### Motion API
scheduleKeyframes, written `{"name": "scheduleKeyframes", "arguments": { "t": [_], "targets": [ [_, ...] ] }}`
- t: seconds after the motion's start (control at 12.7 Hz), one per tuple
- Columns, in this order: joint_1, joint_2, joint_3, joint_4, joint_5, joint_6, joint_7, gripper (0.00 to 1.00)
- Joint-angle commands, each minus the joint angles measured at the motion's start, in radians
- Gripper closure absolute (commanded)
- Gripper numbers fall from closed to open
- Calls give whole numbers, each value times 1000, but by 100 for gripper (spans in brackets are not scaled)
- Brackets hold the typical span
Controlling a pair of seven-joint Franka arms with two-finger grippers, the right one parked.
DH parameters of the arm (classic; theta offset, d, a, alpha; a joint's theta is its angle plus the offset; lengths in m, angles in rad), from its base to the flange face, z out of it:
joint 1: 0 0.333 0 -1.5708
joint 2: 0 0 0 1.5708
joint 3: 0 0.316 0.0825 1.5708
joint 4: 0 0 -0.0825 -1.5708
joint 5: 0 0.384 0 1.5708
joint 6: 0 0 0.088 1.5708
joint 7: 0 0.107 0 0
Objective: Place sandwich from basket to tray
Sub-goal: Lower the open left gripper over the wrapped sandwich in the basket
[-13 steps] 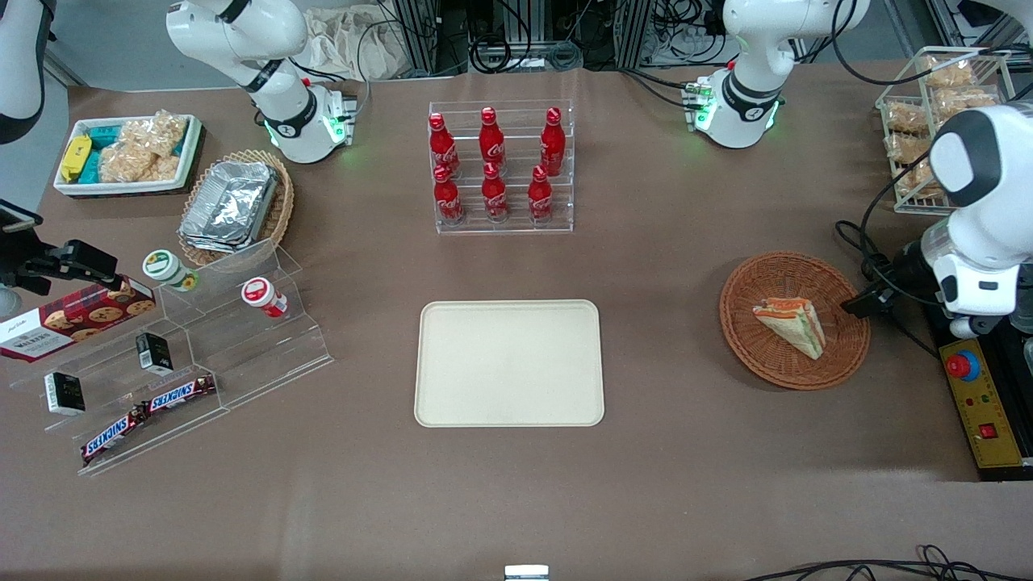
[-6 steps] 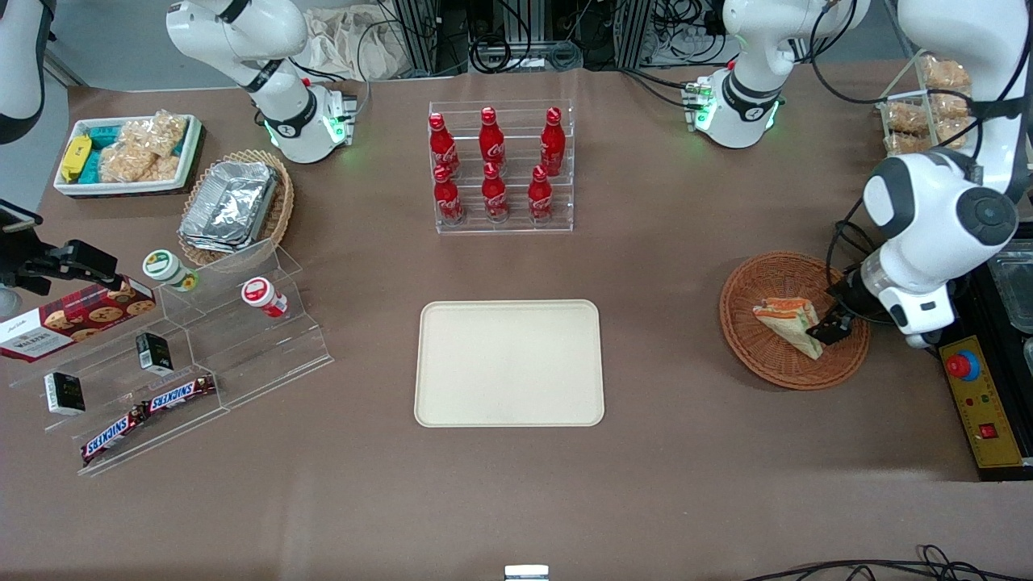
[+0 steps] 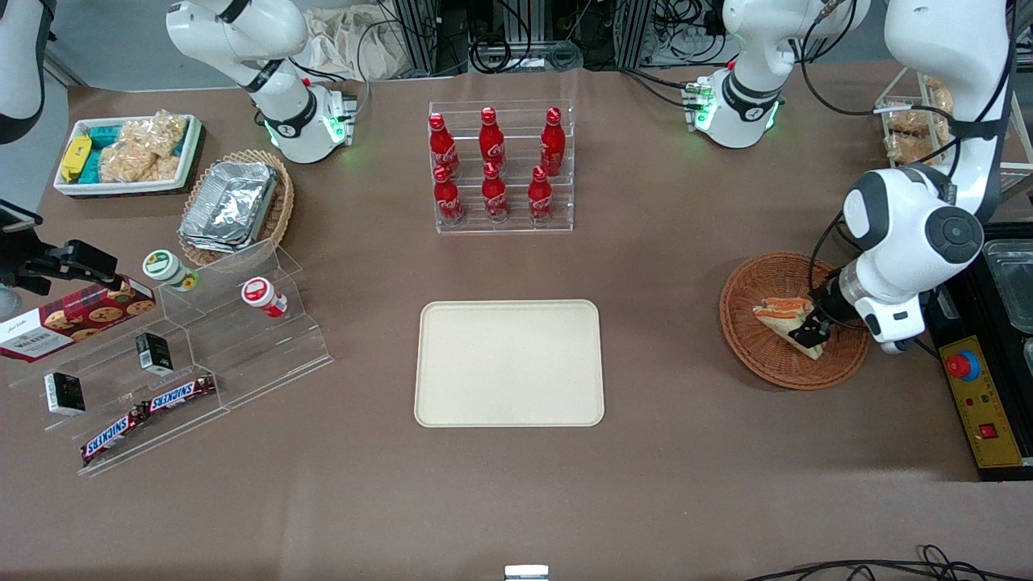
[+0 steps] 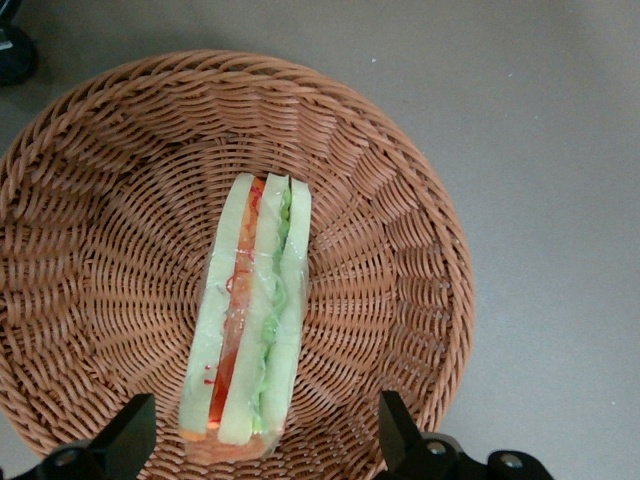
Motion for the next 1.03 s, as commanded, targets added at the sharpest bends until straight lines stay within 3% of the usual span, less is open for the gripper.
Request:
{"name": "scheduleKeyframes", "arguments": {
  "t": [0.0, 0.63, 0.71, 0.87, 0.95],
  "targets": [
    [-7, 10, 4, -19, 52, 12, -26, 0],
    [-7, 77, 5, -16, 107, 29, -27, 0],
    [-7, 77, 7, -13, 107, 29, -27, 10],
    [-7, 76, 8, -10, 106, 29, -36, 62],
    [-7, 71, 8, -8, 107, 28, -85, 98]
  ]
}}
